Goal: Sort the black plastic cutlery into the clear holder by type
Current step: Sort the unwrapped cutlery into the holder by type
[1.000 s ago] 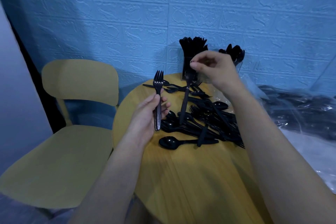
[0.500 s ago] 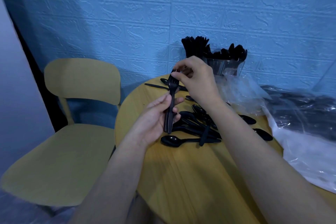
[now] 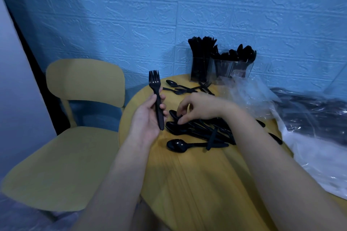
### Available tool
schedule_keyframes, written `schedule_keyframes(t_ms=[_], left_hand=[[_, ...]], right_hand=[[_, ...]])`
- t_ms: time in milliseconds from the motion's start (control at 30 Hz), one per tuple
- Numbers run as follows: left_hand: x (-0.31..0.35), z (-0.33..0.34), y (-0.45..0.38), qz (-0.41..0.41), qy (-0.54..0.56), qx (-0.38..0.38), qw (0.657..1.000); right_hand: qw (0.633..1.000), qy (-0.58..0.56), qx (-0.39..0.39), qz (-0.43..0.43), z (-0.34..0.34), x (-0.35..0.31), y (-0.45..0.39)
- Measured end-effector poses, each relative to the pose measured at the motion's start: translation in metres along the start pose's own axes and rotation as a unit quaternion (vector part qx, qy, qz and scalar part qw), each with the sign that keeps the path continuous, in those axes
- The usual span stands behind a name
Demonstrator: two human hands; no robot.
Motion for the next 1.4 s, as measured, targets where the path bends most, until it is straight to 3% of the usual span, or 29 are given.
schedule_keyframes(t_ms=[167,300,500,633,833,1000,1167,1300,1400], left_hand=[[-0.002,-0.001,0.001,-0.003,-0.017,-0.004,1.0],[-0.002,0.0,0.001,0.007,-0.036,-0.004,0.999],[-0.002,-0.002,0.0,0.014,-0.06,-0.003,0.998],[-0.002,-0.001,0.0,0.019,-0.092,-0.013,0.996],[-0.004,0.002,0.002,0.038,-0.133,-0.024,0.99],[-0.007,0.004,0.002,0.043,-0.144,-0.033,0.988],[-0.014,0.014,0.008,0.014,-0.15,-0.072,0.986],[-0.014,0.018,0.011,0.02,-0.155,-0.08,0.984],[-0.014,0.018,0.011,0.022,-0.151,-0.067,0.986]], right_hand=[[0.999,0.011,0.021,0.027,0.008,0.001,-0.007],[0.982,-0.123,0.116,0.082,-0.005,0.012,-0.001],[0.919,-0.319,0.193,0.126,-0.013,0.022,0.004],[0.836,-0.495,0.229,0.068,-0.027,0.017,0.014],[0.789,-0.567,0.237,0.01,-0.039,0.012,0.024],[0.782,-0.561,0.272,0.002,-0.042,-0.001,0.022],[0.841,-0.417,0.341,0.056,-0.029,-0.01,0.006],[0.835,-0.379,0.389,0.091,-0.021,-0.014,0.0],[0.851,-0.318,0.406,0.103,-0.017,-0.017,-0.001]])
Point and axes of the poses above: each hand's wrist, its own y-axis away from the middle knuckle, its own z-axis out of the palm, x = y × z, the point moved 3 cm from there along -y, towards the middle knuckle, and after that the axes turned 11 degrees about y, right-handed, at the moved point
